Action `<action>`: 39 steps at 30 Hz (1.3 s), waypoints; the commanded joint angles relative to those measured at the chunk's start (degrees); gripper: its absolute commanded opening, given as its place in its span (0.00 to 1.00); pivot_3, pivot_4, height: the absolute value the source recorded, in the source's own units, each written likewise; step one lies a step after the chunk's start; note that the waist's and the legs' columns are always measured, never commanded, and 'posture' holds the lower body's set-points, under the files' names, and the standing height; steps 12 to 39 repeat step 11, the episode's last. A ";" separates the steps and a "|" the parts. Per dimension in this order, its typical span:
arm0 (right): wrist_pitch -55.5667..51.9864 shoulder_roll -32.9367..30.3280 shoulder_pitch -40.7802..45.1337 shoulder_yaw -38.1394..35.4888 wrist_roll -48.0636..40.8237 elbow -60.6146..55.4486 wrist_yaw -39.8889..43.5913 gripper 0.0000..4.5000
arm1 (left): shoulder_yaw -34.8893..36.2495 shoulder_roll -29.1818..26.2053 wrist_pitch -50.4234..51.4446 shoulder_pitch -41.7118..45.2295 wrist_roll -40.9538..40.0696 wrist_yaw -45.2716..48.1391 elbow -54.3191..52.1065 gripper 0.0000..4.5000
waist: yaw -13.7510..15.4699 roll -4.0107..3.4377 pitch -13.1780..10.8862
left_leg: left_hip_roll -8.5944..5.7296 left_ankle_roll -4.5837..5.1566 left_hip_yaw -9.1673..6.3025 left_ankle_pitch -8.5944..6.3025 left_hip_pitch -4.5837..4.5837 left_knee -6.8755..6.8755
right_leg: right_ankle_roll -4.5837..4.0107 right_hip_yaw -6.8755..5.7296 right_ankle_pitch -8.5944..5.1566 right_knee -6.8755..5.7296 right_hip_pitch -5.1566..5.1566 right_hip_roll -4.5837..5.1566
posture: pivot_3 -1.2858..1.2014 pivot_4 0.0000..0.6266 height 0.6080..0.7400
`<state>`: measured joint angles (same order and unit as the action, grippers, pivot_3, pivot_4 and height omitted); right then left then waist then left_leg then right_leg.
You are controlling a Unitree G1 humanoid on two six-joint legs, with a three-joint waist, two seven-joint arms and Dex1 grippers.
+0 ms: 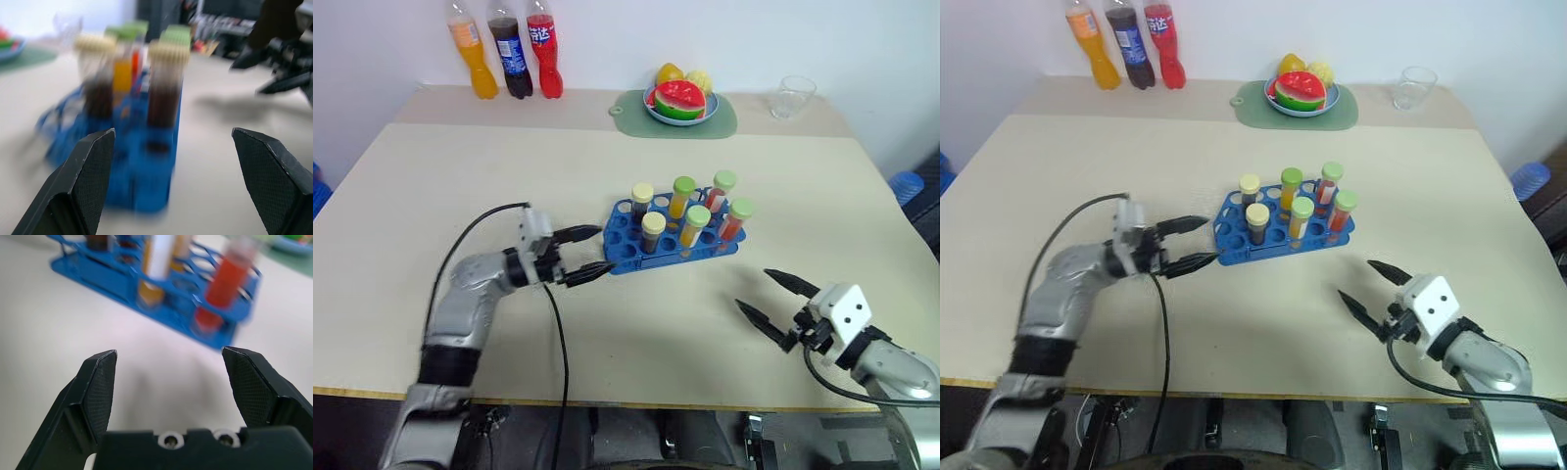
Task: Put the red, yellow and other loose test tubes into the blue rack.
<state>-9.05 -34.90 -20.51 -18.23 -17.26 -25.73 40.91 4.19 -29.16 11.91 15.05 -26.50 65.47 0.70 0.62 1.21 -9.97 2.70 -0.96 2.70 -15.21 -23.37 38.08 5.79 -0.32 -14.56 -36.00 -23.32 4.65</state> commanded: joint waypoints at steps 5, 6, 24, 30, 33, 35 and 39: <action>1.30 -0.87 -1.77 -5.34 -2.87 -0.14 1.88 0.85 | 5.63 -4.76 4.91 -7.27 -4.30 -3.26 -9.12 0.87 | 0.05 -0.01 0.00 | 0.02 -0.01 0.02 0.00 0.00 0.03 | -0.02 0.01 -0.01 0.03 0.01 0.03 | 0.52 0.24 1.00; 1.34 -0.91 -2.03 -5.62 -2.91 -0.14 2.06 0.85 | 5.89 -5.13 5.28 -8.11 -4.42 -3.65 -9.73 0.87 | 0.04 -0.02 0.00 | 0.03 -0.01 0.03 0.00 0.00 0.02 | -0.02 0.01 -0.01 0.03 -0.01 0.03 | 0.52 0.24 1.00; 1.13 -1.24 -2.77 -7.24 -3.63 0.06 3.26 0.85 | 5.95 -6.64 6.76 -11.24 -5.03 -4.51 -12.43 0.87 | 0.05 -0.06 0.00 | 0.03 -0.01 0.06 0.00 0.00 0.00 | -0.04 0.02 -0.02 0.02 -0.03 0.03 | 0.52 0.24 1.00; 1.13 -1.24 -2.77 -7.24 -3.63 0.06 3.26 0.85 | 5.95 -6.64 6.76 -11.24 -5.03 -4.51 -12.43 0.87 | 0.05 -0.06 0.00 | 0.03 -0.01 0.06 0.00 0.00 0.00 | -0.04 0.02 -0.02 0.02 -0.03 0.03 | 0.52 0.24 1.00; 1.13 -1.24 -2.77 -7.24 -3.63 0.06 3.26 0.85 | 5.95 -6.64 6.76 -11.24 -5.03 -4.51 -12.43 0.87 | 0.05 -0.06 0.00 | 0.03 -0.01 0.06 0.00 0.00 0.00 | -0.04 0.02 -0.02 0.02 -0.03 0.03 | 0.52 0.24 1.00; 1.13 -1.24 -2.77 -7.24 -3.63 0.06 3.26 0.85 | 5.95 -6.64 6.76 -11.24 -5.03 -4.51 -12.43 0.87 | 0.05 -0.06 0.00 | 0.03 -0.01 0.06 0.00 0.00 0.00 | -0.04 0.02 -0.02 0.02 -0.03 0.03 | 0.52 0.24 1.00; 1.13 -1.24 -2.77 -7.24 -3.63 0.06 3.26 0.85 | 5.95 -6.64 6.76 -11.24 -5.03 -4.51 -12.43 0.87 | 0.05 -0.06 0.00 | 0.03 -0.01 0.06 0.00 0.00 0.00 | -0.04 0.02 -0.02 0.02 -0.03 0.03 | 0.52 0.24 1.00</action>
